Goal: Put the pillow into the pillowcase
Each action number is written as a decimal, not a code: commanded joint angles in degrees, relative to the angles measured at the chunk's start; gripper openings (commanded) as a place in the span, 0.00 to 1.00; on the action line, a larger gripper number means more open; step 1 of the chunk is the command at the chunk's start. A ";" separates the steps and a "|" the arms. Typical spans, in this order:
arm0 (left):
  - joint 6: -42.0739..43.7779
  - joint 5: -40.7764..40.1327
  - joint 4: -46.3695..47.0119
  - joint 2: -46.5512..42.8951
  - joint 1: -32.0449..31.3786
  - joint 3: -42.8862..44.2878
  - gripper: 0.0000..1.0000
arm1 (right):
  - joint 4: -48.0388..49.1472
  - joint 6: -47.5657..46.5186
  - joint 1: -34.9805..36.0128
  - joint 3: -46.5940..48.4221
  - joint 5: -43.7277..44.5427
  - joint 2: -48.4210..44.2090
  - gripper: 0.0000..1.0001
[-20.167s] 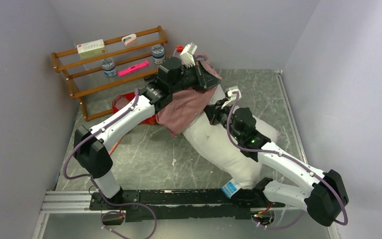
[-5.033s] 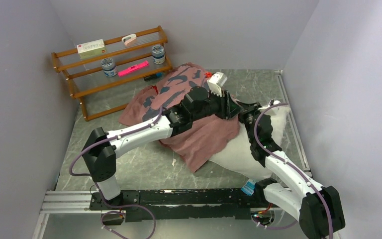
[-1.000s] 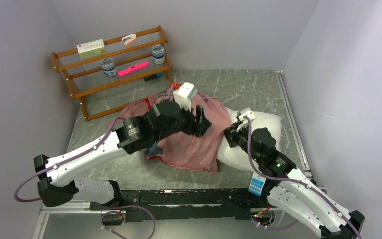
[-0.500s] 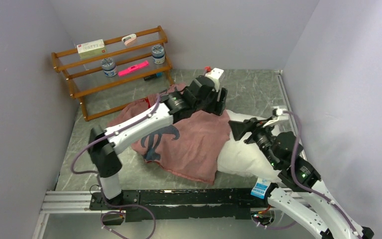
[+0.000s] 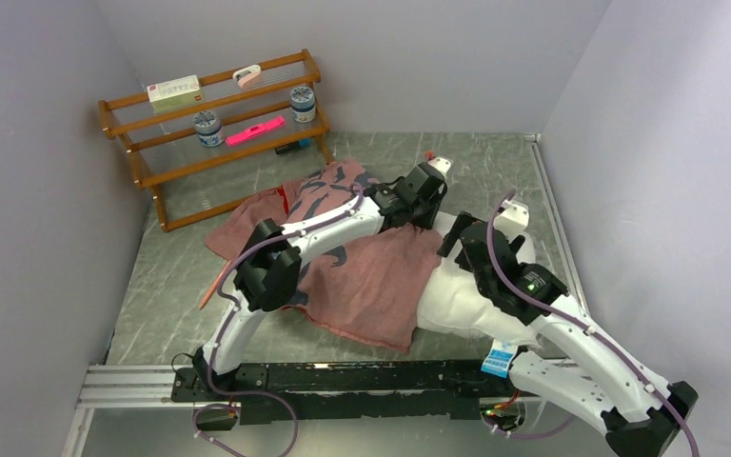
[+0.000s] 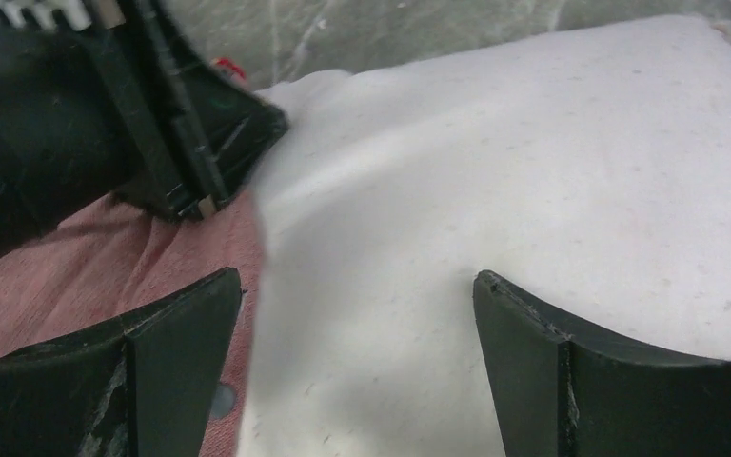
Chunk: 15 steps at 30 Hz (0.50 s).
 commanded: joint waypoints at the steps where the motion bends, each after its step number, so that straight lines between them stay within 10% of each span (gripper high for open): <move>1: -1.23 0.96 1.51 -0.22 1.41 -0.35 0.16 | 3.24 0.69 -4.79 -2.41 -0.47 -0.64 0.93; 10: -6.35 10.05 13.50 -8.40 3.81 -2.26 0.05 | 18.88 -7.21 -26.21 -9.93 -29.90 3.95 0.79; 15: -11.40 17.11 20.66 -11.33 3.78 -3.89 0.05 | 31.67 -9.70 -27.50 -12.45 -40.57 5.03 0.30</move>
